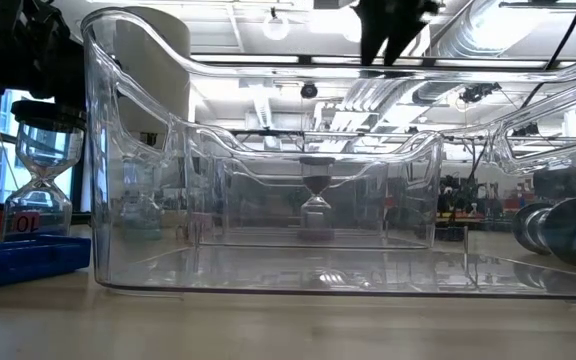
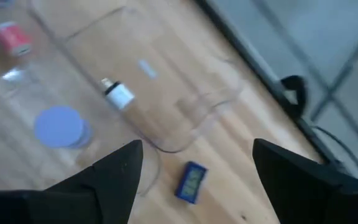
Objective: Pick & Place Office items
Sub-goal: Put the purple charger adapter into the left transparent bin
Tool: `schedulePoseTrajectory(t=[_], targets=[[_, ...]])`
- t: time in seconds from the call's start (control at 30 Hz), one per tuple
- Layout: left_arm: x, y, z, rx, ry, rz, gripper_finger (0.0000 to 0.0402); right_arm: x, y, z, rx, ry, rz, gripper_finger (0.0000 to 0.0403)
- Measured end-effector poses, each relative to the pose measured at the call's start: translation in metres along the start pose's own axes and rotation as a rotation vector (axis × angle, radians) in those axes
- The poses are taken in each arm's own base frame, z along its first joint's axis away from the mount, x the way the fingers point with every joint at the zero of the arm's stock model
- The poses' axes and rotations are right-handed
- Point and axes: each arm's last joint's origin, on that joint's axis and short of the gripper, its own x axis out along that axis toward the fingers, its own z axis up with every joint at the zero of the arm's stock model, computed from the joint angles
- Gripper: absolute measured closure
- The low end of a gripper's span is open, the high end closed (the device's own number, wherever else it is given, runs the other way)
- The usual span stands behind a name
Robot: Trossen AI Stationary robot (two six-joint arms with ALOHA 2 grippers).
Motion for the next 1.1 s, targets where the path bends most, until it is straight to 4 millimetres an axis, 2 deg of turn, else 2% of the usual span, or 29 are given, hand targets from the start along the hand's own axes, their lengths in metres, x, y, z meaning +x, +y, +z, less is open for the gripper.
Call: schedulePoseTrajectory(t=[0.1,0.27,0.43,0.6,0.77,0.9,1.1], targets=[[0.0,-0.001,0.0,-0.005,0.005,-0.021,0.0189,-0.017,0.007,-0.018,0.034,-0.093,-0.097,0.0109],[0.0,-0.002,0.002,-0.02,-0.012,-0.041,0.0189,-0.037,0.023,-0.05,-0.002,-0.195,-0.071,0.0109],[0.0,-0.003,0.004,-0.003,-0.025,-0.067,0.0189,-0.037,0.037,-0.077,-0.014,-0.229,-0.085,0.0109],[0.0,-0.003,0.005,0.066,-0.041,-0.081,0.018,-0.032,0.042,-0.096,-0.001,-0.243,-0.096,0.0109],[0.0,-0.003,0.004,0.057,-0.031,-0.089,0.0126,-0.024,0.043,-0.102,-0.021,-0.236,-0.125,0.0109],[0.0,-0.003,0.0,0.017,0.012,-0.09,0.0075,-0.023,0.043,-0.1,-0.024,-0.312,-0.157,0.0109],[0.001,-0.009,0.006,0.051,0.035,-0.219,0.0046,-0.041,0.032,-0.101,-0.016,-0.51,-0.166,0.0109]])
